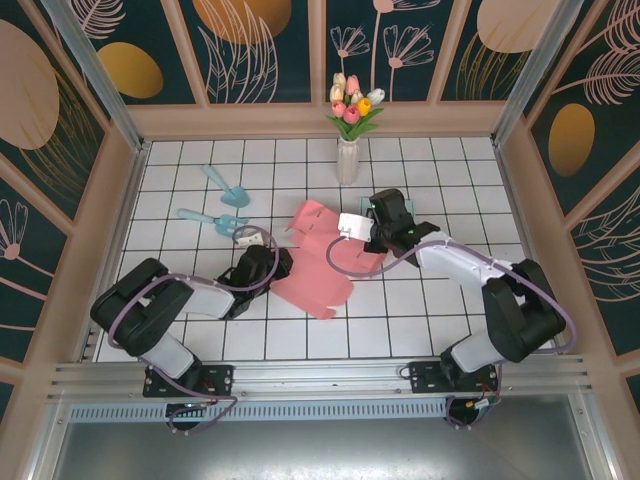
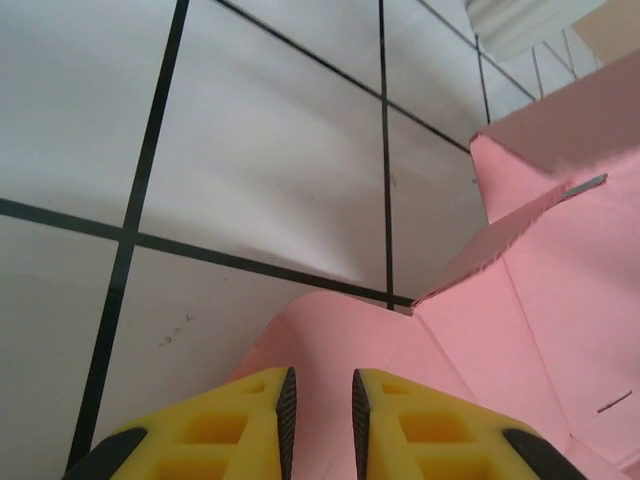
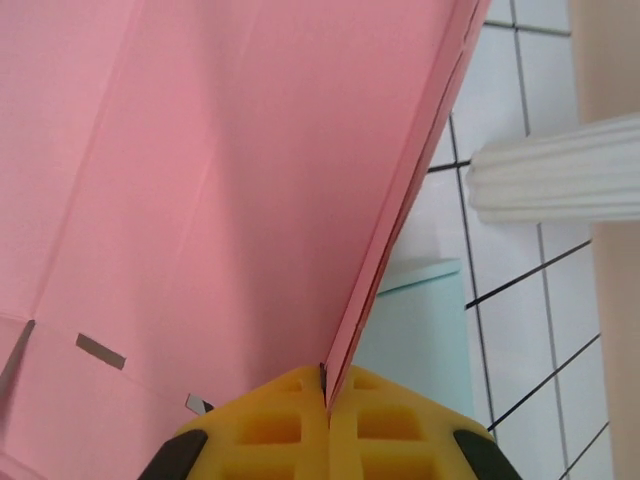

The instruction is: Fold the paper box

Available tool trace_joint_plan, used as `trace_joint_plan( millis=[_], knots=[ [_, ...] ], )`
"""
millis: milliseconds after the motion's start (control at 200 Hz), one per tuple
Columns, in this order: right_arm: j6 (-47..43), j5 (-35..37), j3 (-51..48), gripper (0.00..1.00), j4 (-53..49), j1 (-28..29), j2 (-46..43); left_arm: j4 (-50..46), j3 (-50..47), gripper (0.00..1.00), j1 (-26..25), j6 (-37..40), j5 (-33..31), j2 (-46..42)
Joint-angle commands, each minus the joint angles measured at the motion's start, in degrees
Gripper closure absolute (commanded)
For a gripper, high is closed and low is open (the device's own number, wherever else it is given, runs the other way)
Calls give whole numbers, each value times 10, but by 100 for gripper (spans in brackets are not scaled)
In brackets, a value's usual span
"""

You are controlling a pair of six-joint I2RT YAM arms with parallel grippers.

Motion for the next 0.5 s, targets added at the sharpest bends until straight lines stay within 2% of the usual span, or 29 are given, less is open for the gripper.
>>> trace_joint_plan(
  millis=[0, 170, 350, 495],
  knots=[
    [-28, -20, -2, 100, 23, -3, -12, -52, -3, 74, 9, 26, -37, -39],
    [-29, -2, 4, 100, 27, -3, -13, -77, 9, 71, 9, 36, -54, -79],
    [-26, 17, -1, 100, 35, 6, -14, -95, 28, 72, 10, 46, -83, -52],
    [-25, 28, 0, 100, 33, 9, -7, -91, 33, 73, 10, 43, -81, -37]
  ],
)
